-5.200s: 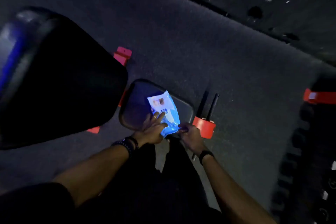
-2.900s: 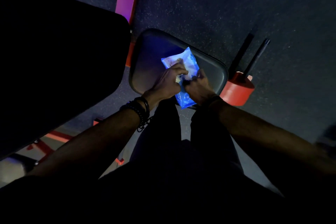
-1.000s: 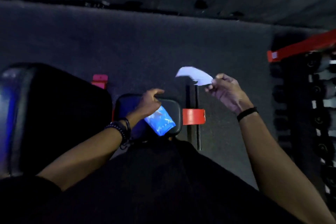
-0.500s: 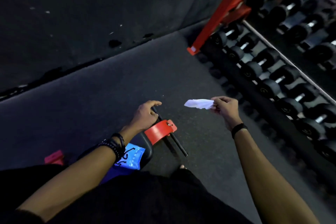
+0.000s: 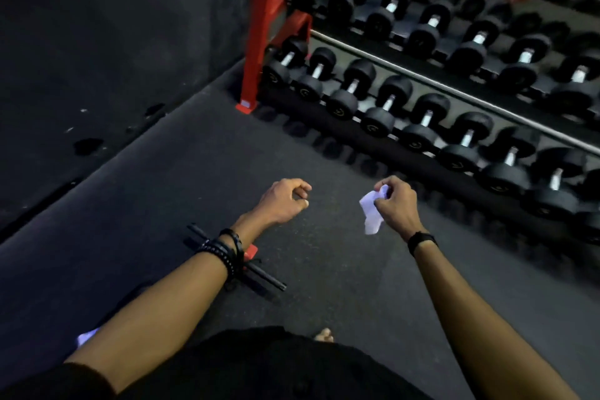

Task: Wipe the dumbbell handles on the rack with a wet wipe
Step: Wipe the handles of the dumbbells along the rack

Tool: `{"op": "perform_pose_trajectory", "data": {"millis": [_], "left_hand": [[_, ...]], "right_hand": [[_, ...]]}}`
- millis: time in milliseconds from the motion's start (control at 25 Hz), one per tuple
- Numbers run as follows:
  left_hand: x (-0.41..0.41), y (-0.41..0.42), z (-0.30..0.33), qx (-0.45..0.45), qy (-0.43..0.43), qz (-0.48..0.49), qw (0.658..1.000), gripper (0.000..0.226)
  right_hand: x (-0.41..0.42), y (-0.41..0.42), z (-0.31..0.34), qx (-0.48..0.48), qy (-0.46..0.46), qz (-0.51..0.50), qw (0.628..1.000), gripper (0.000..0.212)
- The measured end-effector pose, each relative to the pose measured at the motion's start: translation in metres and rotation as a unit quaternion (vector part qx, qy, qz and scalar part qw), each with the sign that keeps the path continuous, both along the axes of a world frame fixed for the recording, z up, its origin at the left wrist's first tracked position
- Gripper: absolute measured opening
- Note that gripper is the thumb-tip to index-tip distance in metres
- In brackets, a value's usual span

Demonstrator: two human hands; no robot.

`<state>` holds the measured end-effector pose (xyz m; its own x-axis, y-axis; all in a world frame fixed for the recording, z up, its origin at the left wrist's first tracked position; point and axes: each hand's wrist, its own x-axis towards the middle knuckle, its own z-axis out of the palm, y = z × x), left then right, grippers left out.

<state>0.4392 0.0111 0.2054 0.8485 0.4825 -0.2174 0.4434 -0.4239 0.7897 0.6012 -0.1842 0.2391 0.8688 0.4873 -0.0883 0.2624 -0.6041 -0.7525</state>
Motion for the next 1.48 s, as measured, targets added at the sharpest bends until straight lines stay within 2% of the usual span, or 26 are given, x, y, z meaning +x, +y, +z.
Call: {"op": "perform_pose_trajectory", "data": {"millis": [120, 240, 360, 440, 560, 680, 880, 1040, 1160, 1360, 1480], "left_hand": [[0.076, -0.064, -0.009, -0.016, 0.040, -0.087, 0.995, 0.028], [0.154, -0.149, -0.004, -0.023, 0.040, -0.192, 0.980, 0.029], [0.227, -0.239, 0.002, -0.025, 0.036, -0.315, 0.948, 0.032], [0.274, -0.293, 0.000, -0.023, 0.035, -0.376, 0.926, 0.033], [0.345, -0.370, -0.012, -0.017, 0.029, -0.441, 0.897, 0.031], [0.426, -0.457, -0.020, -0.021, 0.017, -0.501, 0.865, 0.028], [0.550, -0.600, 0.003, -0.028, 0.003, -0.557, 0.830, 0.029], [0.618, -0.719, 0.021, -0.033, 0.002, -0.623, 0.782, 0.035], [0.658, -0.793, 0.010, -0.038, 0.003, -0.652, 0.757, 0.037], [0.755, -0.943, -0.003, -0.046, -0.029, -0.668, 0.742, 0.026], [0.819, -1.029, 0.017, -0.064, -0.054, -0.658, 0.748, 0.028]], "right_hand": [[0.050, -0.091, -0.004, 0.020, -0.002, -0.050, 0.999, 0.021], [0.082, -0.201, -0.002, 0.055, 0.003, -0.173, 0.983, 0.026], [0.099, -0.301, -0.002, 0.076, 0.006, -0.295, 0.952, 0.021], [0.111, -0.355, -0.007, 0.086, 0.009, -0.375, 0.923, 0.025], [0.143, -0.429, -0.015, 0.106, -0.002, -0.449, 0.887, 0.027], [0.197, -0.503, -0.016, 0.103, -0.053, -0.479, 0.870, 0.026], [0.285, -0.620, 0.002, 0.086, -0.083, -0.554, 0.824, 0.012], [0.321, -0.713, 0.008, 0.083, -0.116, -0.643, 0.752, 0.015], [0.348, -0.772, -0.009, 0.111, -0.106, -0.684, 0.713, 0.015], [0.437, -0.909, -0.023, 0.173, -0.125, -0.686, 0.695, 0.004], [0.504, -0.995, -0.003, 0.185, -0.143, -0.662, 0.712, 0.015]]}}
